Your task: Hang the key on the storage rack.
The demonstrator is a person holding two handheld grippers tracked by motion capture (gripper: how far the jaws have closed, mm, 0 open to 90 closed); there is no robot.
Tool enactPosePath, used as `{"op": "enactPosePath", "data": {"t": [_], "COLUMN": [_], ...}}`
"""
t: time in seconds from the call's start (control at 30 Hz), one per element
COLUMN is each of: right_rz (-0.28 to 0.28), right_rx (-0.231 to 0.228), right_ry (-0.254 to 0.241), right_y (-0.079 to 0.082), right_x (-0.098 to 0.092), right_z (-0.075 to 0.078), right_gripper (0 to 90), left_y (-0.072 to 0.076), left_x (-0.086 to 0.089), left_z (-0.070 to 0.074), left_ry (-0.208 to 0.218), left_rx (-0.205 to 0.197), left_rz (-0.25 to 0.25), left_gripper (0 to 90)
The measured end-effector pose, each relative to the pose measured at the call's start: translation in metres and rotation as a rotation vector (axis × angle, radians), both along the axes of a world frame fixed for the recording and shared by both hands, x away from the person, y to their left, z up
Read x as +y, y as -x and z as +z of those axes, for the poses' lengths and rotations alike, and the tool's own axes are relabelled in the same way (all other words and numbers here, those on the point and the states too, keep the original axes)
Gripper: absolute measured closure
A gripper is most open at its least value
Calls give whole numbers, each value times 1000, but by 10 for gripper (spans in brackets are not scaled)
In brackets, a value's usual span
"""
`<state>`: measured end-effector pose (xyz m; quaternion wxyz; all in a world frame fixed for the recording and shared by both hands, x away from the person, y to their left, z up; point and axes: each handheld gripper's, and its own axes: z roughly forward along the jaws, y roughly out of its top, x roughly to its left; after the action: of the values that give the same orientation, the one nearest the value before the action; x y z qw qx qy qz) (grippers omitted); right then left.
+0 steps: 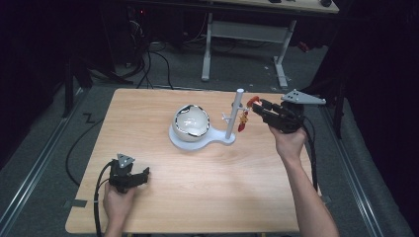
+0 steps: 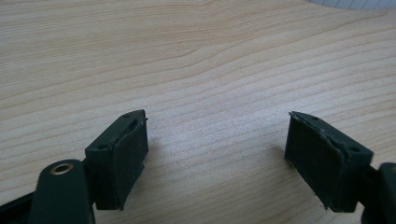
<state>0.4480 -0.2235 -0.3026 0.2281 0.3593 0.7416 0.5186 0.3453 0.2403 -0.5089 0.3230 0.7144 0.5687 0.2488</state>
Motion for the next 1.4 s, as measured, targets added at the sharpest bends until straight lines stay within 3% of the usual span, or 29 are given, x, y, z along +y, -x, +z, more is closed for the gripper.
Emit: {"op": "enactPosePath", "data": {"t": [0.33, 0.93, 1.4], "right_rz": [-14, -33, -51], "right_rx": [21, 22, 58], "right_ry": [-2, 29, 34], "right_y": [-2, -2, -2], "right_x": [-5, -8, -15], "right_z": [-10, -12, -22], "right_gripper": [652, 652, 651], "left_y": [0, 0, 0], "left_x": [0, 0, 0], "left_z": [0, 0, 0], "left_ry": [0, 0, 0], "left_rx": [0, 0, 0], "left_rz": [0, 0, -1], "left_gripper": [217, 217, 216]}}
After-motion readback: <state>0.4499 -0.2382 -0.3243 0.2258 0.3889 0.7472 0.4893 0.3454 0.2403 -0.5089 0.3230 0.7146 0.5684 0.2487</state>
